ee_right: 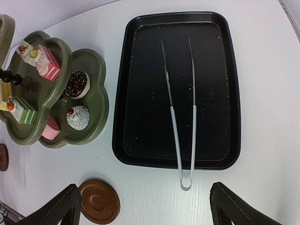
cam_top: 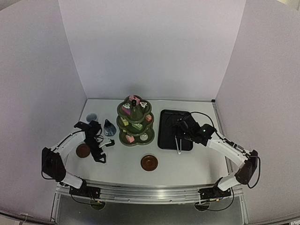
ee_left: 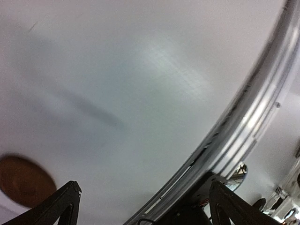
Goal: Serve the afternoon tea
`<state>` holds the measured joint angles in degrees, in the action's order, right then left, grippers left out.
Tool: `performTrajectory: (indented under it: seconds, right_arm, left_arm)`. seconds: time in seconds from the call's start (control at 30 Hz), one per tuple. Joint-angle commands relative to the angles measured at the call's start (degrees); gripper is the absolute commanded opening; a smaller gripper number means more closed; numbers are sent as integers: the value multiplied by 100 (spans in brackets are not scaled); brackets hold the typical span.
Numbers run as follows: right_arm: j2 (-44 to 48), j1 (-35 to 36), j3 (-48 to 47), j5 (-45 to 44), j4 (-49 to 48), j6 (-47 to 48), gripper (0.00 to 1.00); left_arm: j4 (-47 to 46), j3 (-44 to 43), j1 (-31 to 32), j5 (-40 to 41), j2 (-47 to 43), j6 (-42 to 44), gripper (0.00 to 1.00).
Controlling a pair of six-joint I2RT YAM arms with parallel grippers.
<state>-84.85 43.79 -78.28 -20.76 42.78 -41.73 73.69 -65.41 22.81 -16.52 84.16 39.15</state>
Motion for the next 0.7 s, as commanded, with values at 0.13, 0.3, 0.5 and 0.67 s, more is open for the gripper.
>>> performTrajectory:
  seconds: [0.13,0.3,0.5,0.67]
  right_arm:
    - [-314,-11,-345,124,11,123,93]
    - [-391,-4,-349,130,11,234,93]
    - [-415,-11,-317,115,11,322,93]
    - [-454,-11,-329,156,11,420,93]
  left_arm:
    - [-1030,-146,-3404,1699,809,-28,84]
    - [-1909,-189,-3705,2356,1479,-70,83]
    - [-2304,-384,-3708,2619,2220,-175,77]
    - [-2151,-600,-3711,2343,2625,-381,77]
